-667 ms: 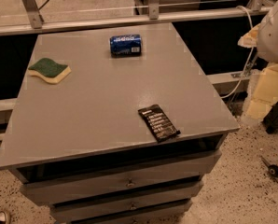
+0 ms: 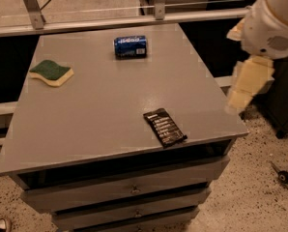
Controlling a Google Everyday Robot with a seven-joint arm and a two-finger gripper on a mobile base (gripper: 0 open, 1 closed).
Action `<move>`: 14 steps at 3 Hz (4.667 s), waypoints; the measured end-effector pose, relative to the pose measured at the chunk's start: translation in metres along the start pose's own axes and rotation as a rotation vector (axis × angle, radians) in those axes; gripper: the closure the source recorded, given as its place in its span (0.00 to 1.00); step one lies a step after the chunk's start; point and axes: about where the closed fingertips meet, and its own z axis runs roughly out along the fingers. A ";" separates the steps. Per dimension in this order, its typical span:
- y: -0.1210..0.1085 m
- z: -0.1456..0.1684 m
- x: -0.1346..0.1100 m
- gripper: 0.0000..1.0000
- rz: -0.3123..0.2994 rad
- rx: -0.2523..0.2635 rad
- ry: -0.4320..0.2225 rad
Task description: Place pepsi can upright
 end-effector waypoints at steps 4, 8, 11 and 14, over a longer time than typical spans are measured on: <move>-0.079 0.077 -0.146 0.00 -0.053 0.058 -0.208; -0.160 0.199 -0.268 0.00 0.066 0.059 -0.293; -0.208 0.265 -0.270 0.25 0.103 -0.003 -0.168; -0.218 0.210 -0.264 1.00 0.097 0.031 -0.302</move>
Offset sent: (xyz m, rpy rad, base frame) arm 0.1711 0.1609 -0.0040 0.2010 -0.1685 0.0608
